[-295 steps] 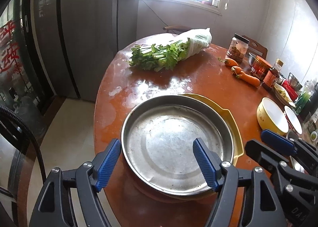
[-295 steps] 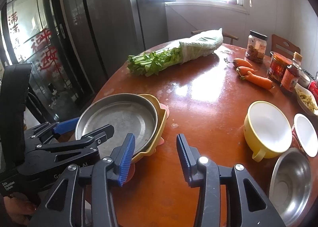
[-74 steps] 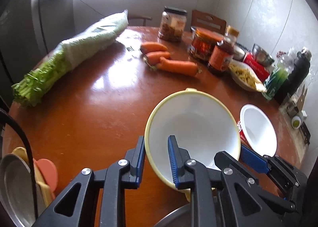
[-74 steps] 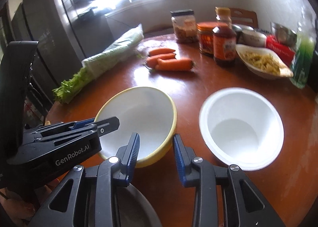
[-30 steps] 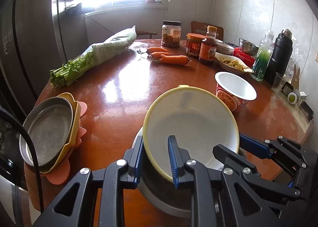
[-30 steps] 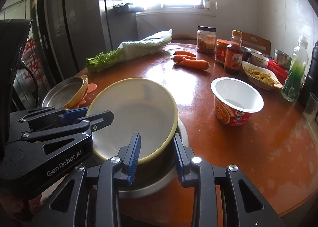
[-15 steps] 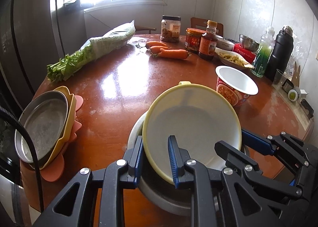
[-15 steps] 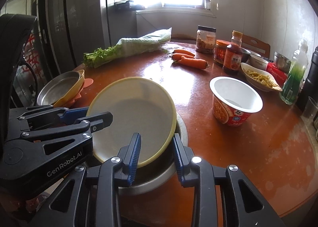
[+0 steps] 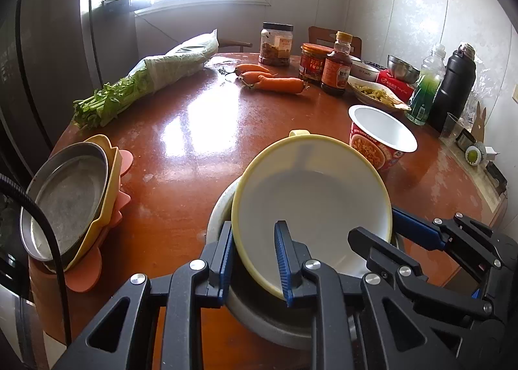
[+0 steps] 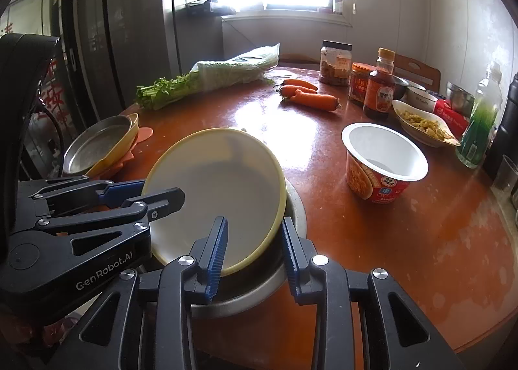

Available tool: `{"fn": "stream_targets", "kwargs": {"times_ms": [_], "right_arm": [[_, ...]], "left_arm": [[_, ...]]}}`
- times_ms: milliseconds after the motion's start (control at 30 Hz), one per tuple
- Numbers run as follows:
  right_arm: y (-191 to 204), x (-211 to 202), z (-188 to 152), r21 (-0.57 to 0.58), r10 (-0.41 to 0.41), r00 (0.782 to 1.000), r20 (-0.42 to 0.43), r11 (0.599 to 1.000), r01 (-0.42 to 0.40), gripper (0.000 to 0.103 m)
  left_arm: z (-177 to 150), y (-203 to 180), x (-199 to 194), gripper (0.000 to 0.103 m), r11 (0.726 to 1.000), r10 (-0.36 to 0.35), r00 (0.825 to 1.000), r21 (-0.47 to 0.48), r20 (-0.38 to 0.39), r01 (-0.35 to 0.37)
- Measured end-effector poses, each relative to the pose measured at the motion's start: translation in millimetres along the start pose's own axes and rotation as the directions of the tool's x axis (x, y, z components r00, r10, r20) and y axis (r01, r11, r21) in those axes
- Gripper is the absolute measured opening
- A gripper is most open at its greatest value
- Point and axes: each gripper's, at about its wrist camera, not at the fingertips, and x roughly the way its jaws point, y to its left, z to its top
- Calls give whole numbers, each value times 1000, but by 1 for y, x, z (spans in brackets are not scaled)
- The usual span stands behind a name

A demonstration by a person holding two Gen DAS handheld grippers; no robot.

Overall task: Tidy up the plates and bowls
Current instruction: 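Lower the yellow bowl into the steel bowl and open the left tool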

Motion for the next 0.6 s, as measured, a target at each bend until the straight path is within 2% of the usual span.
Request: {"fn": "stream_targets", "kwargs": {"times_ms": [267, 467, 600], "right_arm": [[-2, -1, 1, 23, 15, 1000, -5, 1000, -15, 34], [-7, -7, 3, 40, 8, 1000, 7, 999, -8, 40], [-14, -10, 4, 63, 7, 1000, 12, 998, -8, 41]], "left_arm": [[0, 2, -1, 26, 1000, -13, 1000, -8, -7, 13], [2, 2, -7, 37, 999, -35, 999, -15, 4, 35], [3, -2, -10, 44, 999, -33, 999, -8, 7, 33]]}}
